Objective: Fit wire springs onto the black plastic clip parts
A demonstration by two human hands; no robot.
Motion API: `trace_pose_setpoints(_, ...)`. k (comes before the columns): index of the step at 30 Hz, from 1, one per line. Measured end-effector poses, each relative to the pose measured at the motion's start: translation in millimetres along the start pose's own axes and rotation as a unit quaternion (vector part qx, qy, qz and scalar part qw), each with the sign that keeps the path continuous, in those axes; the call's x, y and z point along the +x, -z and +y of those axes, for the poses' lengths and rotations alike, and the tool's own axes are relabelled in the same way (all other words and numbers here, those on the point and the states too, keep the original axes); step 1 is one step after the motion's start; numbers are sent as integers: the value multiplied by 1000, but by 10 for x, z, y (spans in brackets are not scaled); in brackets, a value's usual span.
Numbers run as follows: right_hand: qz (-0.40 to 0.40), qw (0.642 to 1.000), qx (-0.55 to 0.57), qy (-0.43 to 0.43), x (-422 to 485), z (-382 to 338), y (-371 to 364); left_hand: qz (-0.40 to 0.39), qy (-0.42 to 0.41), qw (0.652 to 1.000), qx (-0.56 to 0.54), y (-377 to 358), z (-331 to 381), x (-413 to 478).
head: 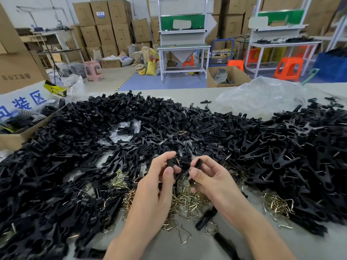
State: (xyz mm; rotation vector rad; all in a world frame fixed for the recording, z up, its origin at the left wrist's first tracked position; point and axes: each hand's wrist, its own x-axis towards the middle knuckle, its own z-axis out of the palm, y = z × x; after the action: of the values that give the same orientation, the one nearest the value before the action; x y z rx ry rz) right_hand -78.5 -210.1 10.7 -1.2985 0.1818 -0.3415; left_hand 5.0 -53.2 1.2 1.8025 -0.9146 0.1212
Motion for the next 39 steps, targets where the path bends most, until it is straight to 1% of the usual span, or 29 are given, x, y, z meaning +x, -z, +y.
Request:
trace_pose_setpoints(2, -5, 1000, 28, -1, 0, 4, -1, -5, 11, 999, -36, -11, 28, 10)
trace_pose_setpoints(7, 20, 1000, 19, 8, -8, -34, -36, -3, 35, 995, -92, -11, 86, 40)
trace_pose_setpoints(14, 33, 999, -17, 22, -14, -42, -69, -13, 67, 994, -81, -1, 118, 58)
trace_pose_setpoints(19, 12, 1000, -1, 8, -4, 7, -53, -5, 77, 993, -89, 19, 156, 63)
trace_pose_setpoints(23, 13, 1000, -1, 2, 7, 15, -44, -7, 77, 994, -79, 25, 185, 64)
trace_pose_setpoints(28, 25, 1000, -6, 2, 4, 0, -62, 2, 95, 989, -115, -14, 194, 58)
trace_pose_setpoints(34, 31, 999, -13, 6, -6, -18, -68, -1, 109, 974, -199, -22, 214, 56)
trace_pose_setpoints(39, 20, 1000, -18, 5, -22, -22, -71, -6, 107, 974, -199, -31, 218, 55)
